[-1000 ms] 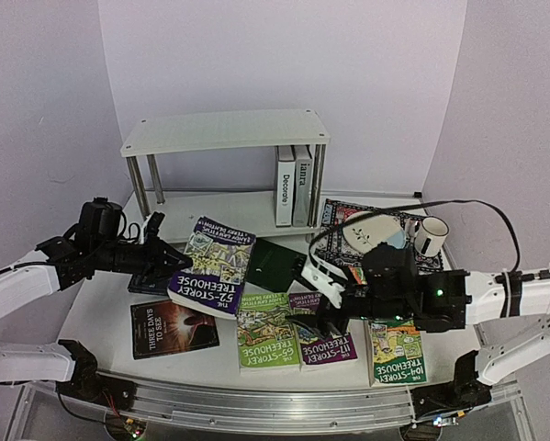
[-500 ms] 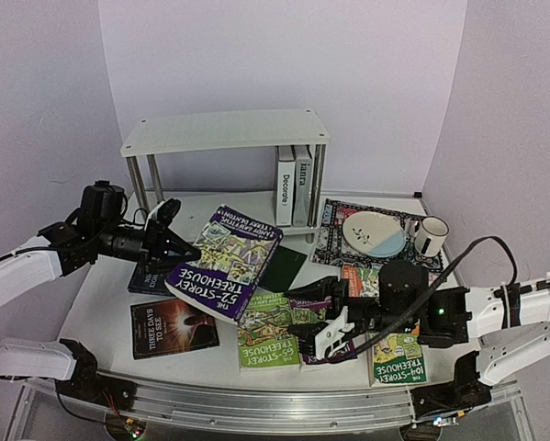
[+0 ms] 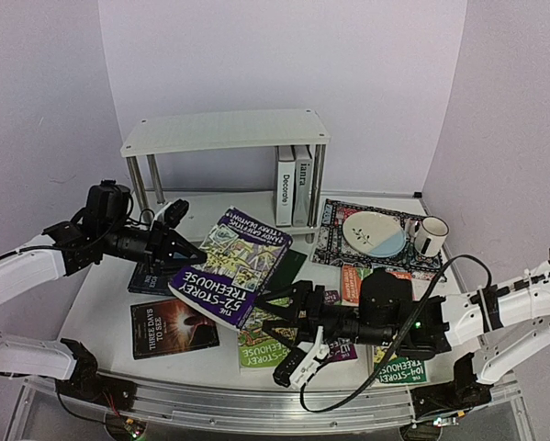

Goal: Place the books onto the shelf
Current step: Pass from the left arm to the right

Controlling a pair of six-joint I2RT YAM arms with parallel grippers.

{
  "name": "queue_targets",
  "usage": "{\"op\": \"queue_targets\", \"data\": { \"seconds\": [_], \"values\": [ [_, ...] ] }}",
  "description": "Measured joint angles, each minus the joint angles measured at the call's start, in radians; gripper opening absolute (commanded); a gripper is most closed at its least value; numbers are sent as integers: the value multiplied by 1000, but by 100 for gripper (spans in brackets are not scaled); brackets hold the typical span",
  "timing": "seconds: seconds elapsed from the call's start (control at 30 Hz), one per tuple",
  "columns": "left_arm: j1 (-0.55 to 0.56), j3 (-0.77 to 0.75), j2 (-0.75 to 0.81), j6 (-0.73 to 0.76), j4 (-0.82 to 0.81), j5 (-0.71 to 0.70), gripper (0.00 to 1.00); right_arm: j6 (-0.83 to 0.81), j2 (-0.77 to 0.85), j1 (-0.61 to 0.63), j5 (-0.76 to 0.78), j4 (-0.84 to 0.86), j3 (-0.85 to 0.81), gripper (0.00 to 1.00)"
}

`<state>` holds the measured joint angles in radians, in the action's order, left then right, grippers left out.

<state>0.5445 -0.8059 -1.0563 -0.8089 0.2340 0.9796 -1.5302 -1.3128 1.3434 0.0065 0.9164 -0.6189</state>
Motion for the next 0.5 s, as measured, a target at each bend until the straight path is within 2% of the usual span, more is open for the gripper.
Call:
{"op": "queue_targets", "data": {
  "seconds": [0.33, 0.5],
  "values": [
    [21, 0, -1, 0, -17, 9, 3, -134, -26, 0, 93, -6, -82, 63],
    [28, 0, 5, 0, -26, 13, 3, -178, -32, 0, 134, -67, -110, 52]
  ]
}}
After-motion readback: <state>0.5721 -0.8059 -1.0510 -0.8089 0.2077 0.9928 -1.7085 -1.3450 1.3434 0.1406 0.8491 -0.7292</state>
